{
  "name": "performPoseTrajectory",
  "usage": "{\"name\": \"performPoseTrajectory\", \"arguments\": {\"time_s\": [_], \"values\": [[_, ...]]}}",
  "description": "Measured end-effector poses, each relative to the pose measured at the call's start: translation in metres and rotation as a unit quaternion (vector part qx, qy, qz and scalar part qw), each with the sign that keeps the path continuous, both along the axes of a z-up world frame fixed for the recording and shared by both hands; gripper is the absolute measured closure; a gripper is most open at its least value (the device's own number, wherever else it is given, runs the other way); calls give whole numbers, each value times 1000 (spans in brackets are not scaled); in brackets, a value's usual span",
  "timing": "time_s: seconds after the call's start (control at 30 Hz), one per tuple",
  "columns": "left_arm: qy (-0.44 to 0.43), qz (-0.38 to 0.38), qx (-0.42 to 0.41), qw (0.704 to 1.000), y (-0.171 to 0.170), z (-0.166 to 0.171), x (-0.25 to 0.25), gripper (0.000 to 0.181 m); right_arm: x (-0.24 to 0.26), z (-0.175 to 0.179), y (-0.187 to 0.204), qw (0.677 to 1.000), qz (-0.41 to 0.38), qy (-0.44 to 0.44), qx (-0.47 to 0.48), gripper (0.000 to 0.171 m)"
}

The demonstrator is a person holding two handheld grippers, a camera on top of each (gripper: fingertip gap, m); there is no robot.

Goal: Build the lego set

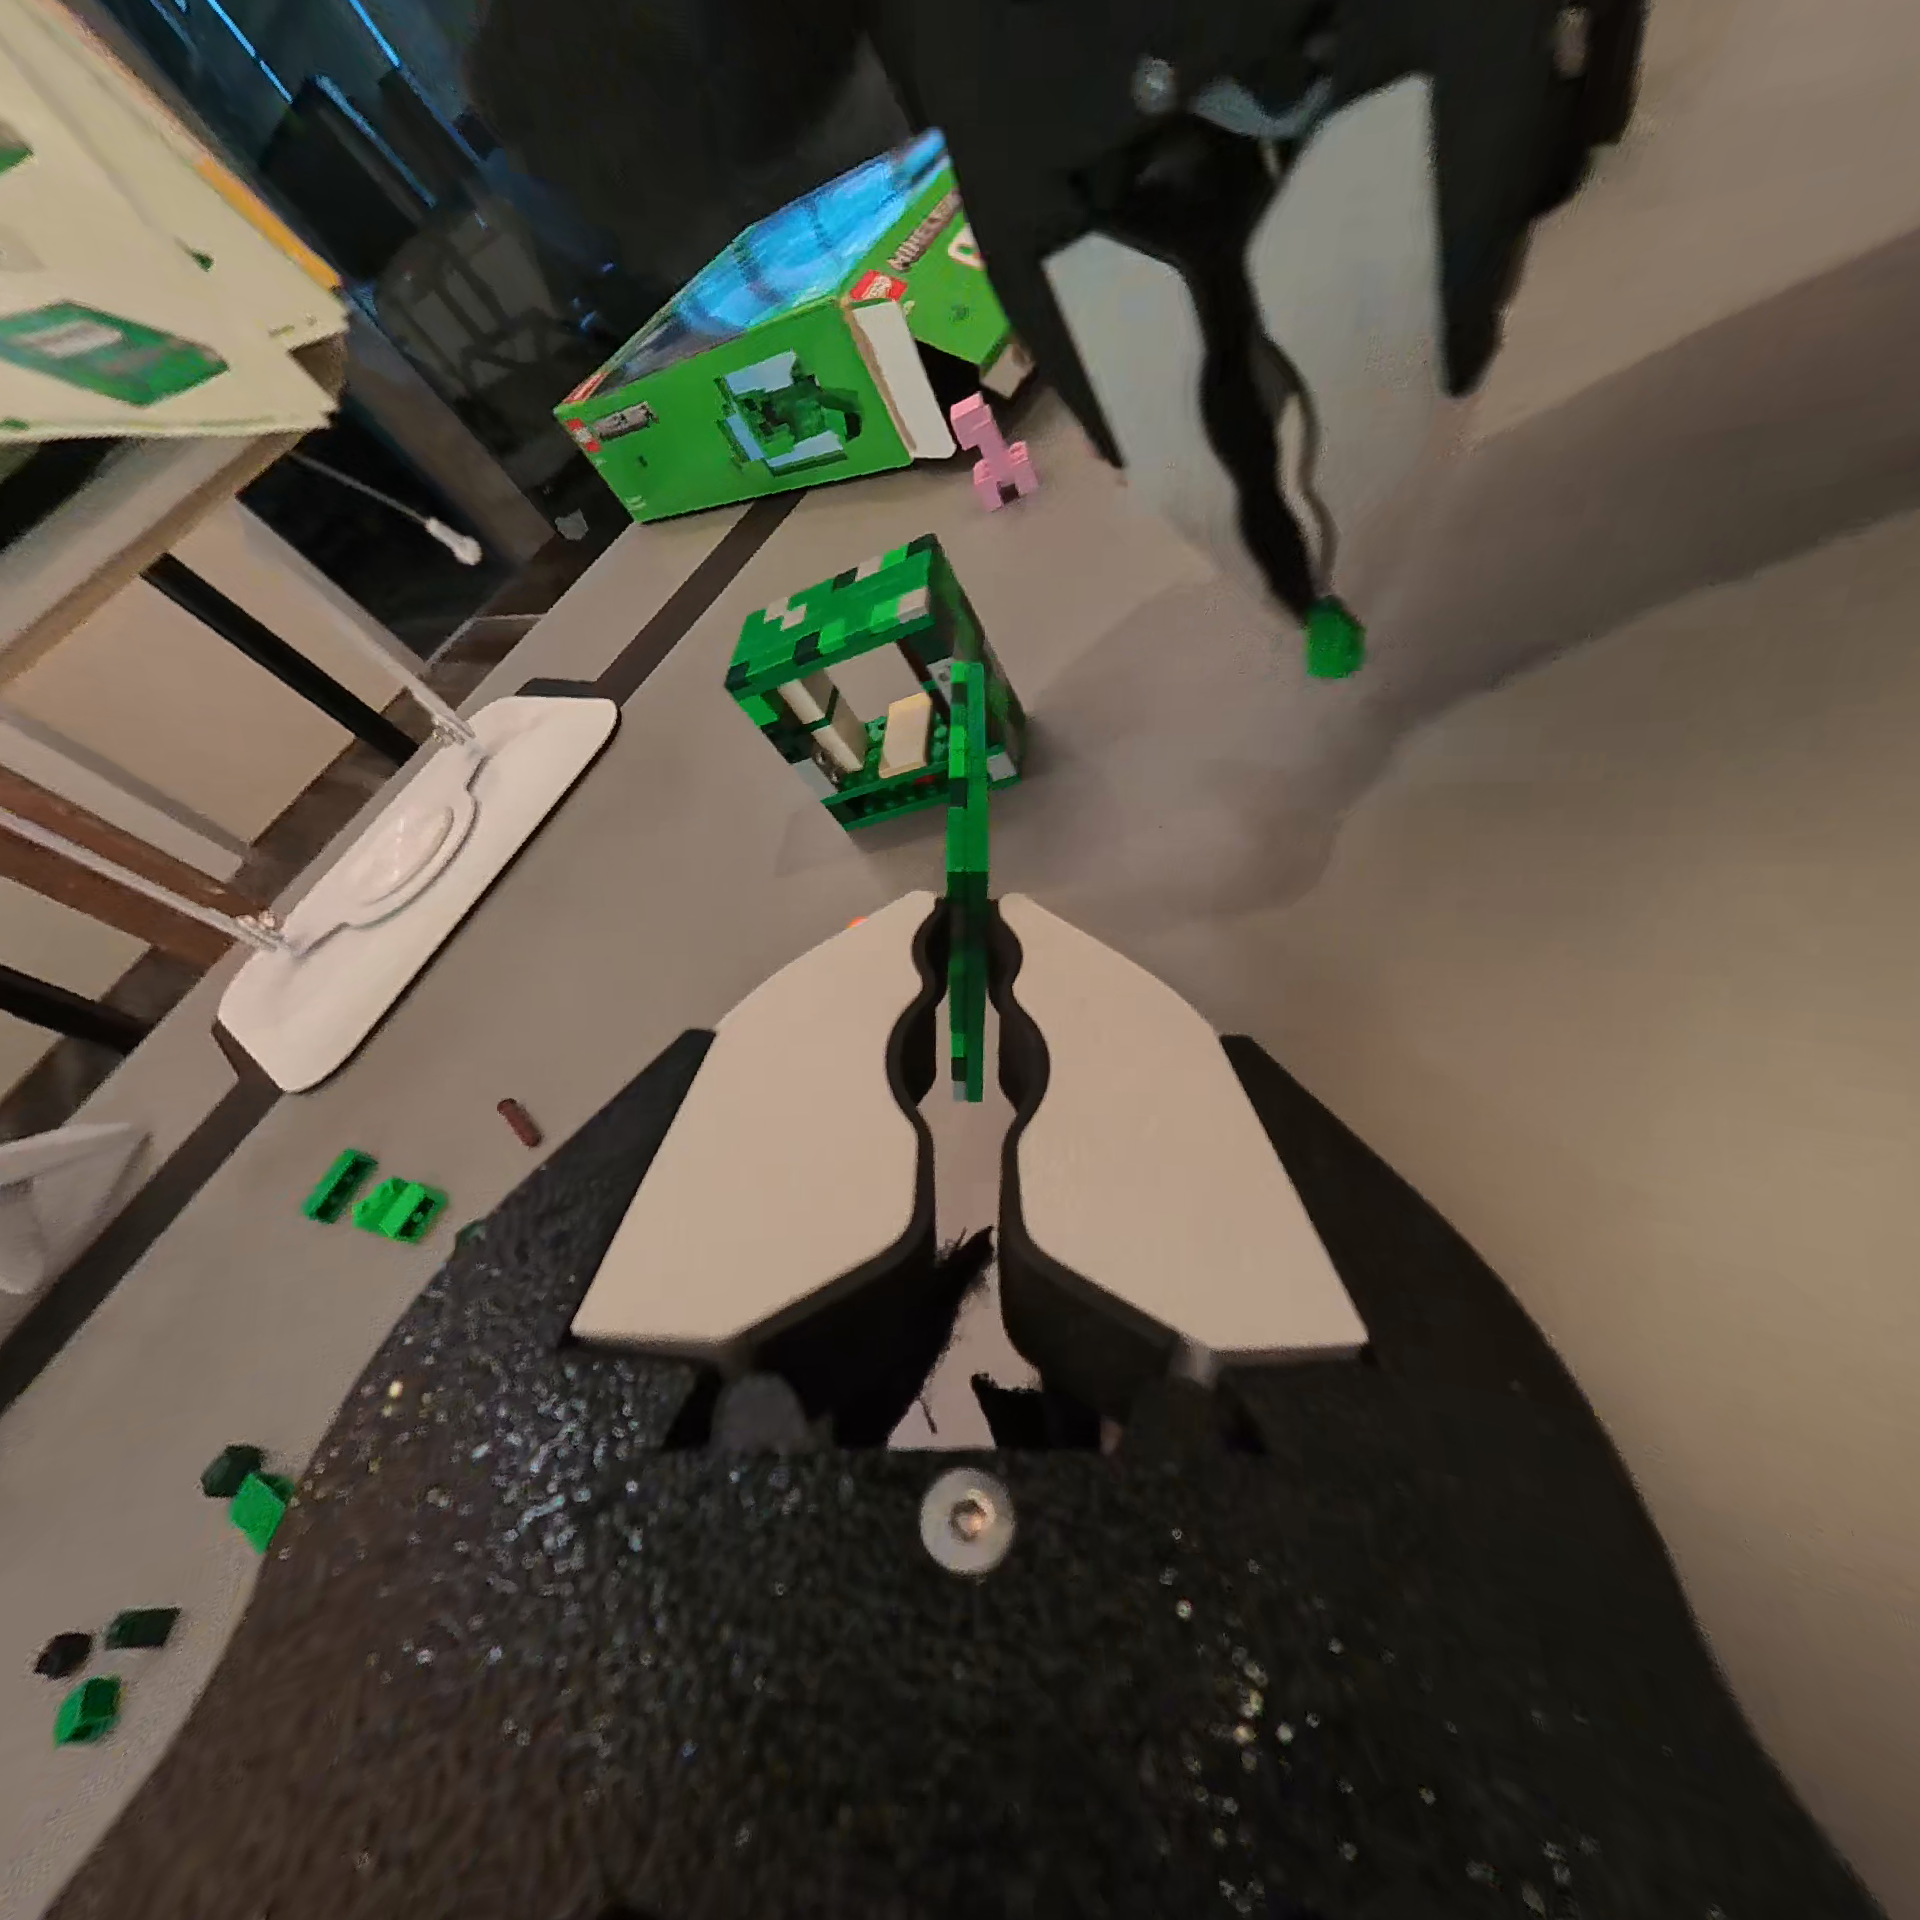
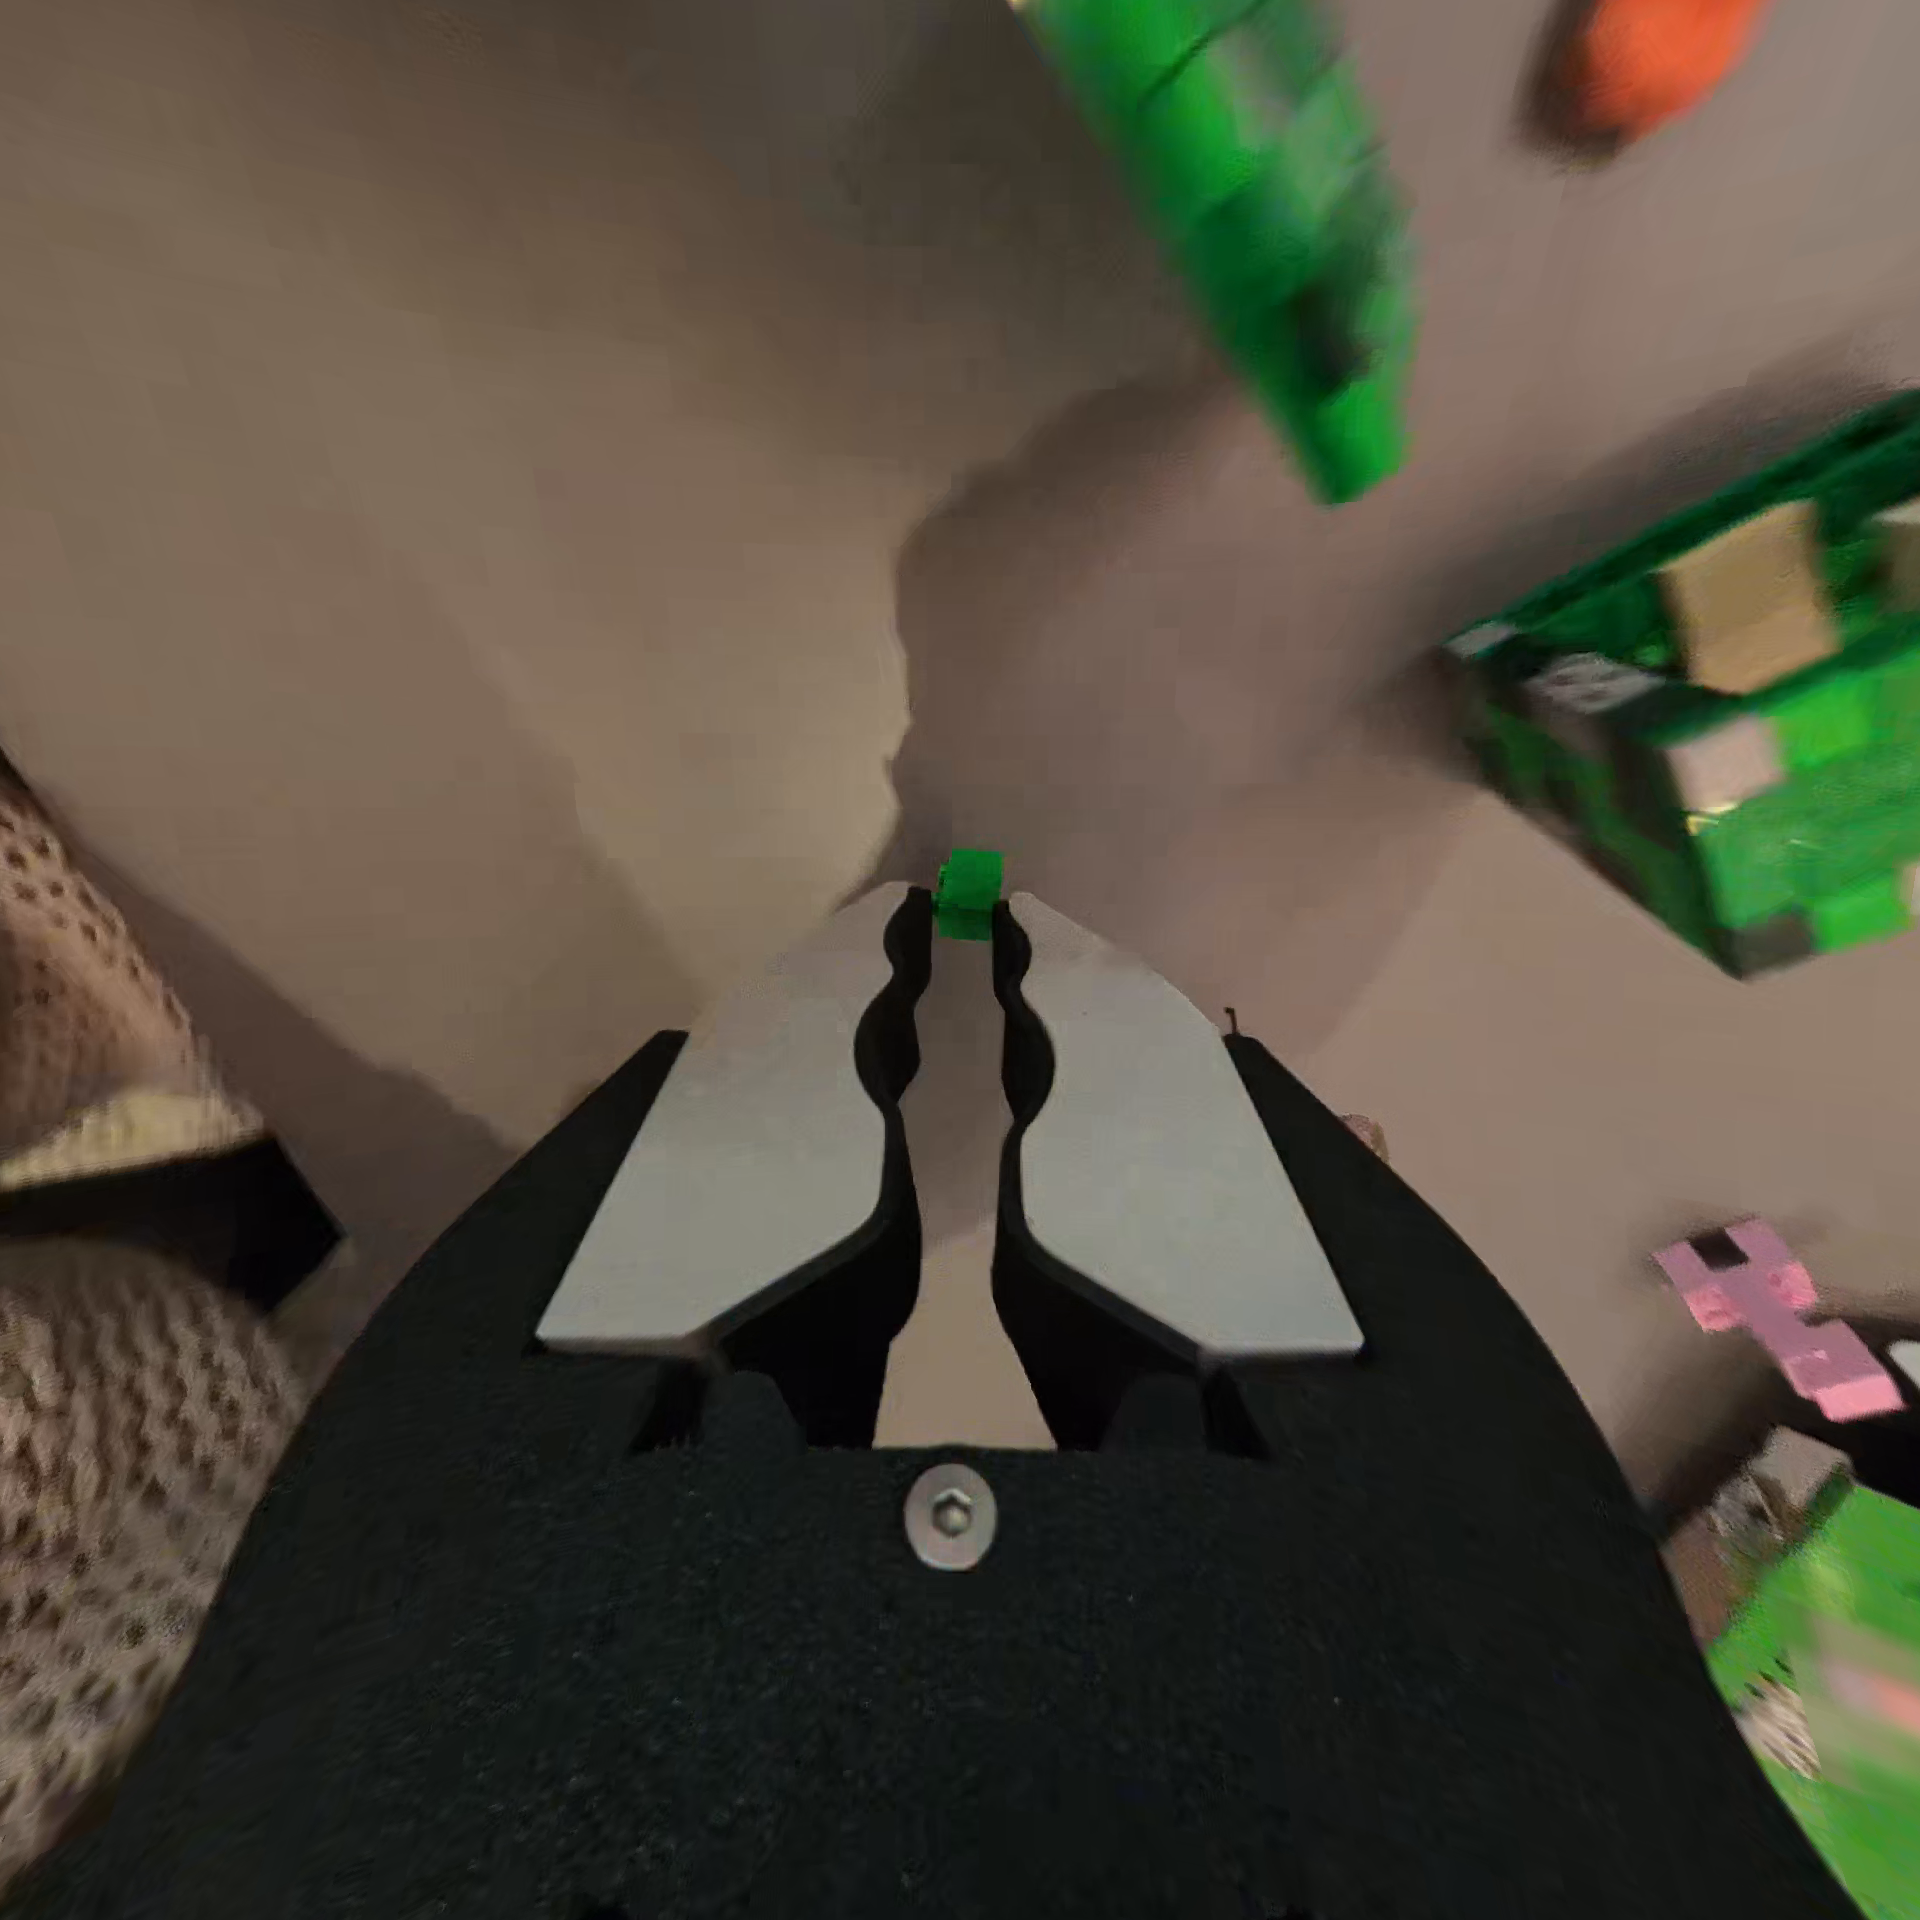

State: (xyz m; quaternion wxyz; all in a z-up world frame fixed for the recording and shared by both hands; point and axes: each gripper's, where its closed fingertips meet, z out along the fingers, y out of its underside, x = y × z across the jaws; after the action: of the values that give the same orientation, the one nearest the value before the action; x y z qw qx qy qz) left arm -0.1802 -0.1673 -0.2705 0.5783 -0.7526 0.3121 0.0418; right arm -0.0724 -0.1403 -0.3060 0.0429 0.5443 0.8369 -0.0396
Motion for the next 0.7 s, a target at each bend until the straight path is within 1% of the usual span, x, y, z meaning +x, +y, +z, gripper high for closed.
{"name": "performPoseTrajectory", "arguments": {"time_s": [0.07, 0.2, 0.4, 0.47, 0.53, 0.6, 0.67, 0.7], "values": [[-11, 6, -4, 1000, 1, 0, -3, 175, 10, -6, -2, 998, 22, -55, 20, 160], [-13, 6, -6, 1000, 1, -1, -4, 175, 15, -16, -2, 993, 31, -106, 28, 160], [-10, 1, -11, 1000, 1, -3, -2, 175, 13, -16, -3, 994, 22, -104, 18, 159], [-14, 1, -12, 1000, 0, -2, -2, 175, 16, -13, -2, 994, 24, -102, 19, 150], [-25, 0, -14, 1000, 0, -1, -2, 175, 20, -5, 4, 996, 30, -86, 25, 147], [-46, -4, -20, 999, 0, 1, -3, 175, 20, 4, 8, 998, 49, -41, 17, 145], [-76, -16, -28, 997, -1, 3, -3, 175, 18, 7, 7, 994, 103, 22, 2, 142], [-91, -26, -32, 995, -2, 5, -2, 175, 17, 5, 6, 988, 146, 56, 4, 142]]}}
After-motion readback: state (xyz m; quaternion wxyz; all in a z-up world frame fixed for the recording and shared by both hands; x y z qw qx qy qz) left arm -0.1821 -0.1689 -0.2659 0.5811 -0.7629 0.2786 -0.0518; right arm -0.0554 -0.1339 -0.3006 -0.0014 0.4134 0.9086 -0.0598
